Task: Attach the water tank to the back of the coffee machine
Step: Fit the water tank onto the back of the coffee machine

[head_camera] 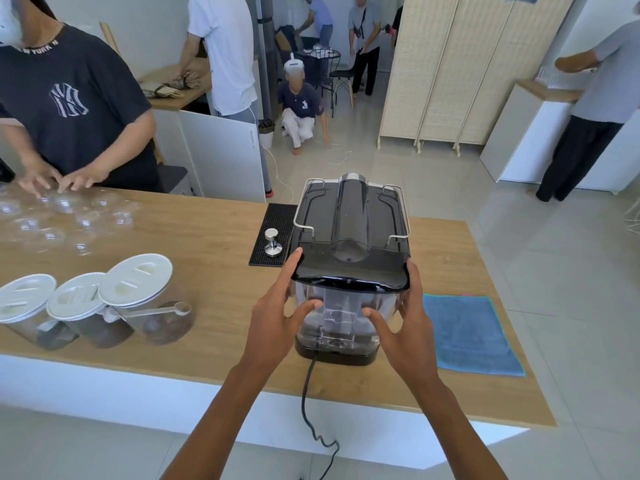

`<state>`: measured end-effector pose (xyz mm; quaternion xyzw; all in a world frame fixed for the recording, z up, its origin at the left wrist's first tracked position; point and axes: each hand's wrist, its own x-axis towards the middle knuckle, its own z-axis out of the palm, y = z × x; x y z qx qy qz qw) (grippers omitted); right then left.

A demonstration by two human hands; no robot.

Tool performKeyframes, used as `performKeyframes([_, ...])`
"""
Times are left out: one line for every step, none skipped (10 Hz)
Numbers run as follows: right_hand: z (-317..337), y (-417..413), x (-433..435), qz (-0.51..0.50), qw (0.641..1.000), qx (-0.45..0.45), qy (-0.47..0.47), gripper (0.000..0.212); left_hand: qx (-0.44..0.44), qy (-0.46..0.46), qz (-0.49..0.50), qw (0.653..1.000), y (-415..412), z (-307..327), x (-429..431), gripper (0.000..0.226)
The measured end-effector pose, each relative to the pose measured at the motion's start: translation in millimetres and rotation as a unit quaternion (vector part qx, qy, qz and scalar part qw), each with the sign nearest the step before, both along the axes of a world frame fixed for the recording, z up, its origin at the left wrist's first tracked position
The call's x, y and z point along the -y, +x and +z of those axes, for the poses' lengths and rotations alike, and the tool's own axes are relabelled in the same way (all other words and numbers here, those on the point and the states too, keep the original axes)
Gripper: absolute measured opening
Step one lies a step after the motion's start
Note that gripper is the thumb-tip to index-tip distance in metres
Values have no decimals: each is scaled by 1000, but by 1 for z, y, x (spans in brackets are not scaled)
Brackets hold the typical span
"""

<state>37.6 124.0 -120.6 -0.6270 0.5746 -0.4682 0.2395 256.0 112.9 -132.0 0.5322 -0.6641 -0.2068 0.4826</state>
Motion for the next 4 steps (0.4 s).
performKeyframes([-4, -4, 1, 1, 1000, -13, -5, 97, 22, 4, -1, 1000, 3, -1, -2, 84])
performKeyframes([-12, -9, -2, -14, 999, -28, -7, 97, 56, 32, 10, 998, 6, -6, -4, 88])
performKeyframes([-30, -16, -9, -26, 998, -63, -5, 93, 103, 46, 21, 993, 16, -23, -11, 88])
performKeyframes([-56, -25, -17, -46, 992, -117, 22, 92, 180, 82, 2, 980, 31, -54, -21, 85])
